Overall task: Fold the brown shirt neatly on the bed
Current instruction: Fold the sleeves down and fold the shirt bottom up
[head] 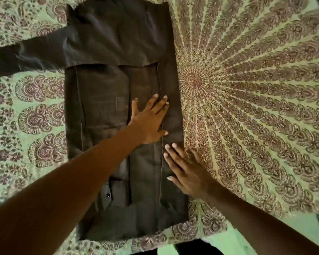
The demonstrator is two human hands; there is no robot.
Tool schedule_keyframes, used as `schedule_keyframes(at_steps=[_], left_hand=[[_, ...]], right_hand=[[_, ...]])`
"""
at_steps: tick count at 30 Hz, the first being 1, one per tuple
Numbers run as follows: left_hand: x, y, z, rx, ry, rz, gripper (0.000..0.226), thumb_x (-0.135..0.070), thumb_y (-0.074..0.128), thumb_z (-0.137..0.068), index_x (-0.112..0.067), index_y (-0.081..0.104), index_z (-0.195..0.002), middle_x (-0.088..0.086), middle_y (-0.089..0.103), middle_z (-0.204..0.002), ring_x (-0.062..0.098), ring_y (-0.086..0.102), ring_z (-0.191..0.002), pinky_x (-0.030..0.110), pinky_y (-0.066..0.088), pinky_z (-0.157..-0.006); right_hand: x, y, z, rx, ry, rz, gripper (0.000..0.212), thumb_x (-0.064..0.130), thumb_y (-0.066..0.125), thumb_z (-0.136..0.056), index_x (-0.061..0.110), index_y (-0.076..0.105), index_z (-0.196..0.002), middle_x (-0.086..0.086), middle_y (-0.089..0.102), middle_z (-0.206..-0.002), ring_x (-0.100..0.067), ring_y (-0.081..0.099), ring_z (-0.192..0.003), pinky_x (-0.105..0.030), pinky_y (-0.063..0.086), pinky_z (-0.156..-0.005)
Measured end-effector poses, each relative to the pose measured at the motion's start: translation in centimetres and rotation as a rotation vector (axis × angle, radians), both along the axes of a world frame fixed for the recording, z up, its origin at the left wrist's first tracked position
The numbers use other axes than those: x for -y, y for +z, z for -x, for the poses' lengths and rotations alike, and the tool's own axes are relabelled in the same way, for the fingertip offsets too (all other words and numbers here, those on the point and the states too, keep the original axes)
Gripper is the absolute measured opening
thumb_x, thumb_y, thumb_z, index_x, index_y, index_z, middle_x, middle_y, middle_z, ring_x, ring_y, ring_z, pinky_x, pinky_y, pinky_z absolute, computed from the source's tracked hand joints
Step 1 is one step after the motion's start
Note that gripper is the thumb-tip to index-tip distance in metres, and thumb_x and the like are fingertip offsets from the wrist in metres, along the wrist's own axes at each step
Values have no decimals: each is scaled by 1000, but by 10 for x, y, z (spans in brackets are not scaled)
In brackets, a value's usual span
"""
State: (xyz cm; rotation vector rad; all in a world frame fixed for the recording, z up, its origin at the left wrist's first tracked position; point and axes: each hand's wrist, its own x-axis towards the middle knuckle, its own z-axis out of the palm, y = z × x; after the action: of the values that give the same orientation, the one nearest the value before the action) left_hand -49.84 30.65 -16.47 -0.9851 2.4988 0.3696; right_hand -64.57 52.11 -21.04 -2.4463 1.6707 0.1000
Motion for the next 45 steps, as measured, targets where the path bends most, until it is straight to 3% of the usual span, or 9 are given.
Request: schedule_keyframes(at_steps=[4, 9, 16, 22, 26, 30, 34, 40, 45], left_hand=[[-35, -1, -16, -11, 70, 10, 91, -65, 44, -96, -25, -3, -164, -8, -17, -170, 19, -13, -158, 72, 13, -115], [-66, 1, -27, -12, 73, -16, 84, -65, 41, -98, -37, -5, -162, -11, -20, -169, 22, -13, -158, 72, 14, -113], [-109, -3, -40, -17, 104, -10, 85, -64, 41, -98, -35, -7, -162, -13, -22, -169, 21, -12, -158, 69, 15, -117], [-120, -8, -45, -32, 146, -36, 102, -74, 49, -87, -38, -11, -161, -16, -24, -167, 20, -12, -158, 70, 14, -117], [-118, -4, -48, -33, 121, -84, 102, -73, 52, -88, -39, -11, -161, -16, -24, -167, 21, -12, -158, 68, 17, -118], [-108, 2, -53, -149, 156, -95, 83, -52, 56, -97, -38, 6, -162, -14, 1, -171, 18, 7, -158, 58, 30, -117], [-90, 6, -73, -517, 400, -216, 65, -30, 60, -95, -22, 38, -155, 3, 45, -154, 25, 48, -139, 49, 44, -111], [-58, 16, -129, -732, 663, -73, 45, -9, 66, -90, -15, 61, -135, 5, 66, -129, 19, 65, -111, 25, 49, -97], [-23, 19, -183, -792, 815, -39, 35, -8, 66, -92, -12, 66, -126, 4, 70, -120, 14, 67, -104, 30, 56, -91]], right_hand=[[-34, 3, -12, 29, 242, -27, 66, 51, 36, -109, 11, 29, -162, -9, 13, -173, -26, 10, -160, -54, 24, -124], [-50, 8, -2, 35, -66, -10, 70, 50, 38, -107, 7, 27, -162, -12, 10, -173, -29, 8, -160, -53, 23, -123], [-102, 4, -17, 85, 186, -18, 64, 48, 41, -108, 13, 32, -161, -11, 18, -172, -29, 14, -159, -52, 26, -125], [-93, 12, -12, 65, -220, -18, 63, 49, 33, -109, 18, 27, -163, -8, 11, -173, -27, 9, -160, -58, 19, -124], [-100, 5, -25, 76, 126, -44, 62, 47, 36, -108, 17, 29, -162, -10, 14, -173, -27, 10, -160, -57, 14, -127], [-84, 11, -36, 240, 110, 52, 55, 43, 42, -108, 11, 47, -153, -12, 38, -164, -29, 29, -155, -55, 28, -123], [-45, 24, -46, 478, -106, 171, 44, 28, 55, -104, 2, 62, -138, -17, 58, -147, -32, 56, -137, -51, 42, -116], [28, 37, -73, 501, -287, 170, 32, 24, 54, -102, 4, 72, -119, -11, 76, -105, -32, 71, -93, -48, 51, -106], [98, 46, -116, 604, -306, 74, 31, 24, 48, -101, 7, 74, -105, -9, 72, -95, -34, 70, -78, -44, 59, -64]])
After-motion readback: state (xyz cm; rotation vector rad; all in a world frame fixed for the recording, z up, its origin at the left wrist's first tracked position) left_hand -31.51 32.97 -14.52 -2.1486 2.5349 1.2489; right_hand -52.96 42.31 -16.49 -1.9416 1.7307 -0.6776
